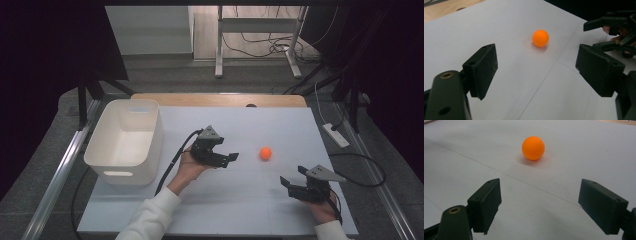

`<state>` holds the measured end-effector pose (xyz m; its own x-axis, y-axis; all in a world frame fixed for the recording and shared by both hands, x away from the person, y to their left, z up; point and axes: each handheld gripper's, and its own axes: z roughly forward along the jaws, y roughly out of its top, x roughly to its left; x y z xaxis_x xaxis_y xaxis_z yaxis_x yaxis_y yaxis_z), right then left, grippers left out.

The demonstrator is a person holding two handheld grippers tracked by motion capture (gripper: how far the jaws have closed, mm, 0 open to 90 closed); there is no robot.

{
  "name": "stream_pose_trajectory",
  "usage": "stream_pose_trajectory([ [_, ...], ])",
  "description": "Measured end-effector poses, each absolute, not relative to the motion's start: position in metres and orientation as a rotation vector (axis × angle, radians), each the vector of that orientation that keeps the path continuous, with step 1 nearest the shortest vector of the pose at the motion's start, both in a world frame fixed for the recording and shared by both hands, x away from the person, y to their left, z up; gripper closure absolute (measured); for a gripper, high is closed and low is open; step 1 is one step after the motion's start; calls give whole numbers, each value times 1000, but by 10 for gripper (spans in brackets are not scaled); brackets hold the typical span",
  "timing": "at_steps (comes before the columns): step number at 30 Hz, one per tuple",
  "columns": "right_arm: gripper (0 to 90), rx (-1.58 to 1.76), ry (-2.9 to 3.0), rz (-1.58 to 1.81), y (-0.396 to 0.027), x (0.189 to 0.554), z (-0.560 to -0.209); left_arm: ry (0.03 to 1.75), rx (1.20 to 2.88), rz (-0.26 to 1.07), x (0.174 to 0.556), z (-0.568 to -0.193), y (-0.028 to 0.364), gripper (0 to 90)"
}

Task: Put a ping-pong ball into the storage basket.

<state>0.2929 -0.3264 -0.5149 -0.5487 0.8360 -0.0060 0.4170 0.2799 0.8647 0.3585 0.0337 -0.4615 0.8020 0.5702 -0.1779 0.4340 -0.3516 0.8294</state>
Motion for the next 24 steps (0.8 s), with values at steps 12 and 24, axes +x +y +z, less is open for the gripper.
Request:
stream_pose_trajectory([
  [12, 185, 1121, 2089, 1199, -326, 293, -515, 763, 2014, 160, 364, -468, 28, 187],
  [24, 185, 1121, 2092, 1196, -326, 293, -515, 757, 2036, 169, 367, -470, 18, 187],
])
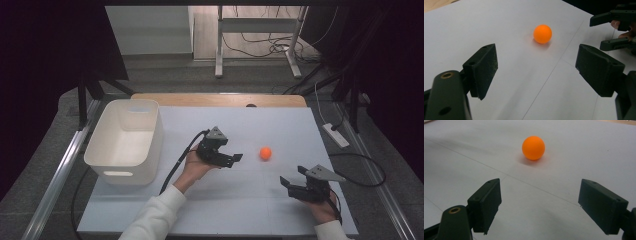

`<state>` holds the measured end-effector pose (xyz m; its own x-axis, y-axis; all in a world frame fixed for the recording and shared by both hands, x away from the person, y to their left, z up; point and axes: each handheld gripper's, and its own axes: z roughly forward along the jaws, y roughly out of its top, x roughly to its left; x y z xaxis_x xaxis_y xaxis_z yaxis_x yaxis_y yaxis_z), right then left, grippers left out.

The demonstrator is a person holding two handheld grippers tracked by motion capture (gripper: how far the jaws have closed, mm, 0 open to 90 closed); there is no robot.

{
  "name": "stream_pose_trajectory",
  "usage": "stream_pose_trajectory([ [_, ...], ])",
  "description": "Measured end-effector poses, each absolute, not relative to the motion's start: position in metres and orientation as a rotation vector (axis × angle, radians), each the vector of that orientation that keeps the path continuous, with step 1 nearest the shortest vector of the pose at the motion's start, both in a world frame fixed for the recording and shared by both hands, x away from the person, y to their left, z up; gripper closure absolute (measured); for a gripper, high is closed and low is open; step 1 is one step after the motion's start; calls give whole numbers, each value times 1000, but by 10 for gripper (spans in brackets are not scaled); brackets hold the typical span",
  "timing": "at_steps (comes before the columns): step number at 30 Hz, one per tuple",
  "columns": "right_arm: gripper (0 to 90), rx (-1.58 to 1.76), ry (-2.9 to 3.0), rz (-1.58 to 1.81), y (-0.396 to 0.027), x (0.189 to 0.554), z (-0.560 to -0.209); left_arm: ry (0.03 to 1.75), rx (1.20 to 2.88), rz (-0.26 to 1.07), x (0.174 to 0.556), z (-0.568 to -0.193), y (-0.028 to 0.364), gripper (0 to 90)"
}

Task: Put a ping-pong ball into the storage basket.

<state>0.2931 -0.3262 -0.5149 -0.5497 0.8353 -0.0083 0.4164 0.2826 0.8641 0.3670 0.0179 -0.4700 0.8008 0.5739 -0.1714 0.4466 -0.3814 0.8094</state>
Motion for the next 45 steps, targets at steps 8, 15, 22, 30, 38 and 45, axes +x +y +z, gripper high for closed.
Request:
stream_pose_trajectory([
  [8, 186, 1120, 2091, 1198, -326, 293, -515, 759, 2054, 157, 371, -472, 9, 188],
  [15, 186, 1123, 2090, 1200, -326, 293, -515, 756, 2074, 149, 376, -474, 0, 188],
  [22, 186, 1123, 2090, 1202, -326, 293, -515, 759, 2092, 139, 379, -478, -8, 188],
  [30, 186, 1121, 2092, 1202, -326, 294, -515, 765, 2106, 130, 383, -484, -15, 190],
  [38, 186, 1119, 2092, 1201, -326, 294, -515, 769, 2130, 112, 386, -493, -24, 189],
  [45, 186, 1118, 2086, 1215, -326, 293, -514, 771, 2142, 106, 390, -498, -30, 190],
])
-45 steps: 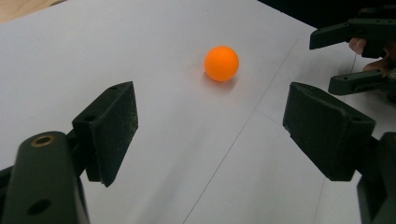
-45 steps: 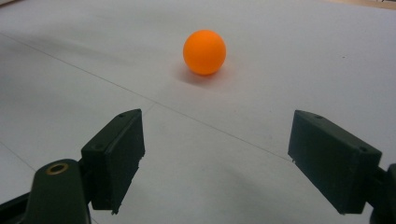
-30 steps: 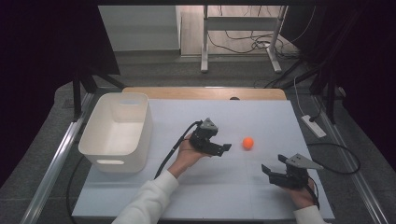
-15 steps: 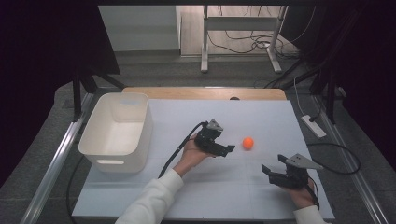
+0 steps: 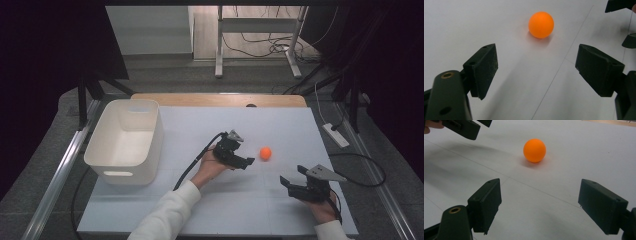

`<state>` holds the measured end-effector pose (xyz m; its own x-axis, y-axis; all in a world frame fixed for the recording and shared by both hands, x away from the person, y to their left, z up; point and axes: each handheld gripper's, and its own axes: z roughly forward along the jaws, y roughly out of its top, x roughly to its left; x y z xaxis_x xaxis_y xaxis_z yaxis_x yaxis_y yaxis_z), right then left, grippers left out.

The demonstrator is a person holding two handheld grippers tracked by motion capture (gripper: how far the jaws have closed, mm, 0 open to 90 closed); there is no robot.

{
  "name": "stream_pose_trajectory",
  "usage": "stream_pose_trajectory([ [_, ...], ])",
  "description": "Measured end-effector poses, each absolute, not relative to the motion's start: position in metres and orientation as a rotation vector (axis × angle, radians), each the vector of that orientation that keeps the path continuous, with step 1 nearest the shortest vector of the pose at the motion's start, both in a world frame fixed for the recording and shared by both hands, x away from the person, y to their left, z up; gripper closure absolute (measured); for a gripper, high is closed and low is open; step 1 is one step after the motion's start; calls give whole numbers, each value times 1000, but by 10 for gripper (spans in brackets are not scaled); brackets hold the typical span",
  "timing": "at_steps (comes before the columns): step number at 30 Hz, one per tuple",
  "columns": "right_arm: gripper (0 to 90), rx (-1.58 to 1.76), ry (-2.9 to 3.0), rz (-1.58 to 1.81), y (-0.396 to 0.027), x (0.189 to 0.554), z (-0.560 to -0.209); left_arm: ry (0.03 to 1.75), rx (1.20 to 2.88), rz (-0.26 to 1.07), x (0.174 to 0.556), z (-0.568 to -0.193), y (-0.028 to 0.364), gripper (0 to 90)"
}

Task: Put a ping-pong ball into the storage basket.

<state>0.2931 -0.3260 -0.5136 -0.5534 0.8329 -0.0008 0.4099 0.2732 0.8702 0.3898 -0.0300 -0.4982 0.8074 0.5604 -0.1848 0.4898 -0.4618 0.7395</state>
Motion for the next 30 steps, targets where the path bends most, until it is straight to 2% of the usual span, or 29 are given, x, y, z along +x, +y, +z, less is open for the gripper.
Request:
stream_pose_trajectory([
  [30, 186, 1116, 2083, 1223, -326, 293, -513, 761, 2160, 116, 400, -507, -51, 192],
])
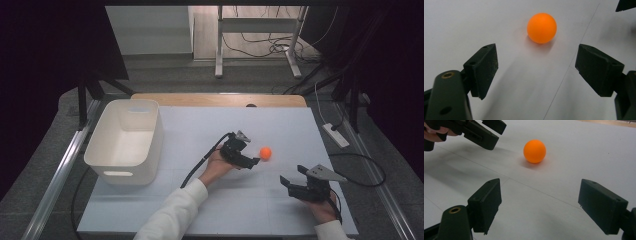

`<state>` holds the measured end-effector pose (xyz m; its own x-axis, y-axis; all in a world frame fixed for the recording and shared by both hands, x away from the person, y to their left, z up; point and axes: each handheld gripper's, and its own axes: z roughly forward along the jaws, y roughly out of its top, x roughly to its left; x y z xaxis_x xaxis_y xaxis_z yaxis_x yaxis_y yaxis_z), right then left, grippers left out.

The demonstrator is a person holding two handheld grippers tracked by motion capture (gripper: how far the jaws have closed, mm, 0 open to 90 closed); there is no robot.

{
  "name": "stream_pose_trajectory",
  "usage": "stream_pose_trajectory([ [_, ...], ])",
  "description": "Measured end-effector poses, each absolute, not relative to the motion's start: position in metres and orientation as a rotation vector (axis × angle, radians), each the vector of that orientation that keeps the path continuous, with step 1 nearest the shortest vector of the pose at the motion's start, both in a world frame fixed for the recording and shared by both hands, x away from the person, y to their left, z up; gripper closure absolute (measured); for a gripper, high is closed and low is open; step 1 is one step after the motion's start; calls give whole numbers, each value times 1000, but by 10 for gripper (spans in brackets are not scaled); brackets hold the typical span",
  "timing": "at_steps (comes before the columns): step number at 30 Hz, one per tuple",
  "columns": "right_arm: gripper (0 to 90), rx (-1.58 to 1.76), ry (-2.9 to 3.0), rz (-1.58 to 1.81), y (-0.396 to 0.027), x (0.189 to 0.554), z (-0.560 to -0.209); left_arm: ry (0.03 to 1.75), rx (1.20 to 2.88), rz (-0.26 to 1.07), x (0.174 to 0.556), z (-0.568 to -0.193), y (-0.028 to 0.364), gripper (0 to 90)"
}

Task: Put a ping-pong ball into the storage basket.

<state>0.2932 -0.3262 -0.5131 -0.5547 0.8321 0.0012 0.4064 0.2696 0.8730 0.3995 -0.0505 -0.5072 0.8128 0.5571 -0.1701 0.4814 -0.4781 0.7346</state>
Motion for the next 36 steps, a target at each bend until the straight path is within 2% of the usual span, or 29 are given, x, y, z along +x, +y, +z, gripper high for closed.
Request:
stream_pose_trajectory([
  [36, 187, 1121, 2080, 1240, -328, 293, -513, 744, 2188, 92, 422, -519, -89, 206],
])
